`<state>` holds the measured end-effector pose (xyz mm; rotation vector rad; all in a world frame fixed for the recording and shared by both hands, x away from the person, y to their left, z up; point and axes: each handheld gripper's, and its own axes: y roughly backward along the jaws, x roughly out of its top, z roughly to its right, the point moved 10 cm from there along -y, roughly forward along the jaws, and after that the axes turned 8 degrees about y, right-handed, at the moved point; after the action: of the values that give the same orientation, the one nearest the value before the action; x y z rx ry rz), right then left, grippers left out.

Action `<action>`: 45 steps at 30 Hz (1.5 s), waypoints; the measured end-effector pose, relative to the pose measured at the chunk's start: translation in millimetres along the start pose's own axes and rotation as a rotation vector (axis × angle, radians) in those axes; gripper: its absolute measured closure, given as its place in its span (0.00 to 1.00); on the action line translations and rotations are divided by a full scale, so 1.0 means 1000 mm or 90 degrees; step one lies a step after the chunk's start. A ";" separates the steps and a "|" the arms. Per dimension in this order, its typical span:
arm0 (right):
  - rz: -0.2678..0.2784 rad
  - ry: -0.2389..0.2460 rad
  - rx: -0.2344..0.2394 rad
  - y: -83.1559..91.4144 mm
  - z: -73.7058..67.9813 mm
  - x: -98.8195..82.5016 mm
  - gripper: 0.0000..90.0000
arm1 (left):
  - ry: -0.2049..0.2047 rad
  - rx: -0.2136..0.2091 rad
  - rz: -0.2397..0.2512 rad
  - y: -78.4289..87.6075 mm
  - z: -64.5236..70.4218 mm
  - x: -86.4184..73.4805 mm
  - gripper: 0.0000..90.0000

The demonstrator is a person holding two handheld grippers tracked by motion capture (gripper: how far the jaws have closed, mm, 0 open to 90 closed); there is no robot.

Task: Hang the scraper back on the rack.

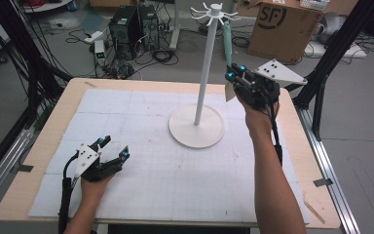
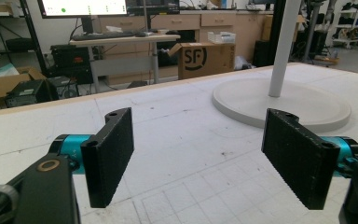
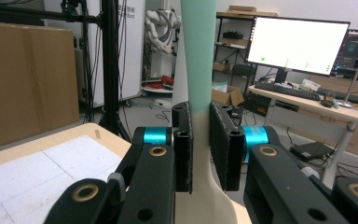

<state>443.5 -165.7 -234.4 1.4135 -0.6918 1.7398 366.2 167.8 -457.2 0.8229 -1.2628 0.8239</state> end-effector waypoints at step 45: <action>0.044 -0.014 -0.013 0.063 0.008 -0.042 0.20 | 0.000 0.001 -0.002 0.000 0.000 0.000 0.28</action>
<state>398.6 -216.2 -269.3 1.4112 -0.7770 1.7673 366.1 167.9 -457.6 0.8260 -1.2602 0.8220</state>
